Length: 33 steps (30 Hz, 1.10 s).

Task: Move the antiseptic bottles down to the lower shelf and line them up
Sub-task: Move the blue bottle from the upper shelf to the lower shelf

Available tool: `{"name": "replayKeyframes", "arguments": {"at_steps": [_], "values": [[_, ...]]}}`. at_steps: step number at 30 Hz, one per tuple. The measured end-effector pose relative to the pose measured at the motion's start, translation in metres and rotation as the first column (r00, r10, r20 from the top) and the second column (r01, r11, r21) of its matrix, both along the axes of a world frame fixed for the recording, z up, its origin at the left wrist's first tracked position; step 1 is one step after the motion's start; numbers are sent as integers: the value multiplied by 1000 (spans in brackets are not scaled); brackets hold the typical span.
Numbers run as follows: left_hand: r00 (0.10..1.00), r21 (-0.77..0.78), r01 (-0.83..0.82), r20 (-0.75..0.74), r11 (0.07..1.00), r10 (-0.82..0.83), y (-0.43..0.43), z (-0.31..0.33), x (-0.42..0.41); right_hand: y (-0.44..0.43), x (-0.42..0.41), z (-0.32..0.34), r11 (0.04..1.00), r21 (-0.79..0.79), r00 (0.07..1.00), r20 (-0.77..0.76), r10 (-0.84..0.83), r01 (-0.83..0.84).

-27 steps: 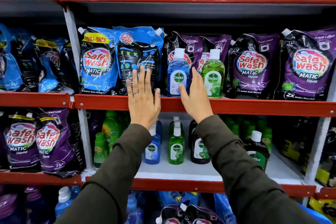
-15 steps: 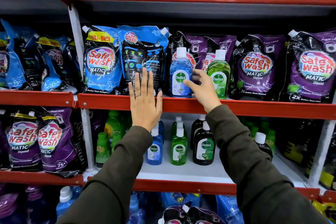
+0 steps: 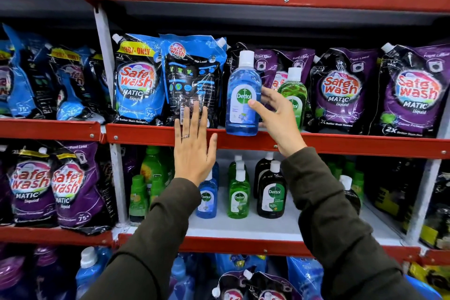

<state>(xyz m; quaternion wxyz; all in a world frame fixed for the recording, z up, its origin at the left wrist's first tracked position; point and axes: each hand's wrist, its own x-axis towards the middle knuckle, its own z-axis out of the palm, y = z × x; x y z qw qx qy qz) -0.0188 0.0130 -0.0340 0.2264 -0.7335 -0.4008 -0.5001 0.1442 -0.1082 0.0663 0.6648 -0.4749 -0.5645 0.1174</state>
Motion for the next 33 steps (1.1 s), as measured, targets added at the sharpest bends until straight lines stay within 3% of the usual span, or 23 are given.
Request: {"name": "replayKeyframes", "arguments": {"at_steps": [9,16,27,33], "values": [[991,-56,96,96,994,-90,-21,-65,-19,-11,-21,-73,999,-1,999,-21,32,-32],[986,-224,150,110,963,-128,-26,-139,-34,-4,-32,-145,994,-63,995,-42,91,-94],[992,-570,-4,-103,822,-66,-12,-234,-54,54,-54,-249,973,-232,998,-59,-2,-12],[989,-575,-44,-143,817,-48,-8,-249,-57,84,-60,-276,952,-304,990,-141,-10,-34]]}}
